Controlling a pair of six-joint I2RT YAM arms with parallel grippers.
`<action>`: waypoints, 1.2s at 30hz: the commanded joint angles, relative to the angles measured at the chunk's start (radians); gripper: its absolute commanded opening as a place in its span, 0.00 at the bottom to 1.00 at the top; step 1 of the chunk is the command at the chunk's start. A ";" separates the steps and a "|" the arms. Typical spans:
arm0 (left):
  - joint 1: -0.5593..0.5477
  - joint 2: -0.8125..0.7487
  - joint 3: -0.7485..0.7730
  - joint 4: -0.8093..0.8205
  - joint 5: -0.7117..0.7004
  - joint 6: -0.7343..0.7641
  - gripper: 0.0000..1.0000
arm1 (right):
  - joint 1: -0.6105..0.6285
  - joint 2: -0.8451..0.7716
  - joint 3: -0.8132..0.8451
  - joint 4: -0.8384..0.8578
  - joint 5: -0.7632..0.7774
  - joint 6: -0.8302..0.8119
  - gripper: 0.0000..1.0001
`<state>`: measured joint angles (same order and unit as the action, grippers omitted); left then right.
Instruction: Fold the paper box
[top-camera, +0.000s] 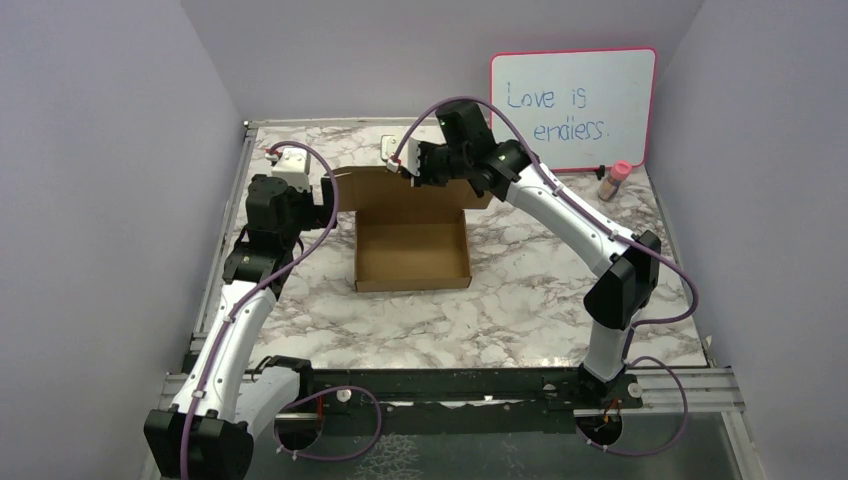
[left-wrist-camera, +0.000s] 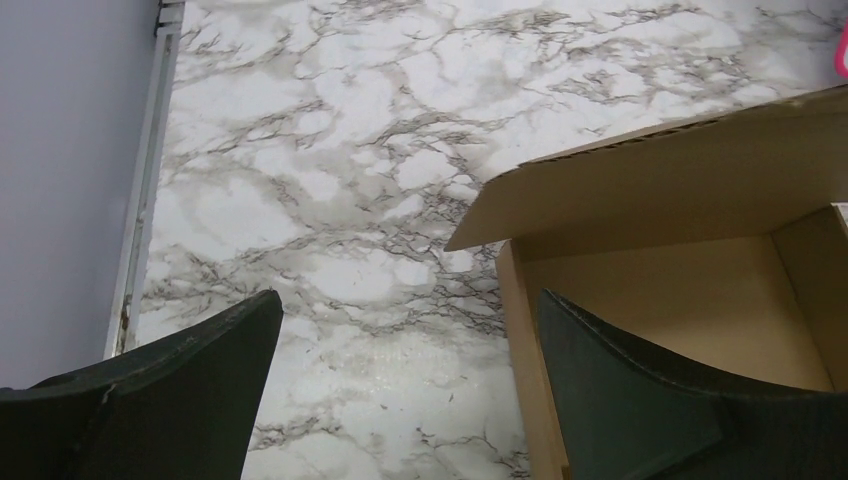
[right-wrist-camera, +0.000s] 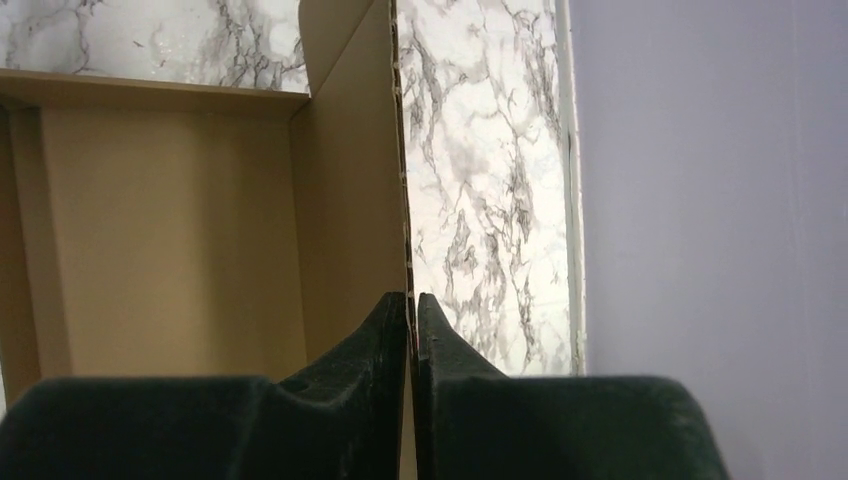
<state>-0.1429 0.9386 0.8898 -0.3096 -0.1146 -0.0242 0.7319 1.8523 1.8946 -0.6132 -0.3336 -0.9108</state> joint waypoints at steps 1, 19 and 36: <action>0.007 -0.004 -0.001 0.074 0.150 0.090 0.98 | 0.000 -0.042 -0.028 0.062 0.004 -0.023 0.17; 0.006 0.065 0.128 -0.076 0.292 0.433 0.98 | -0.182 -0.297 -0.282 0.057 -0.007 0.080 0.68; 0.162 0.321 0.280 -0.122 0.782 0.630 0.84 | -0.366 -0.293 -0.380 0.040 -0.253 0.027 0.67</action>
<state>-0.0227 1.2354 1.1137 -0.3946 0.4469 0.5156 0.3729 1.5230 1.4803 -0.5304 -0.4915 -0.8532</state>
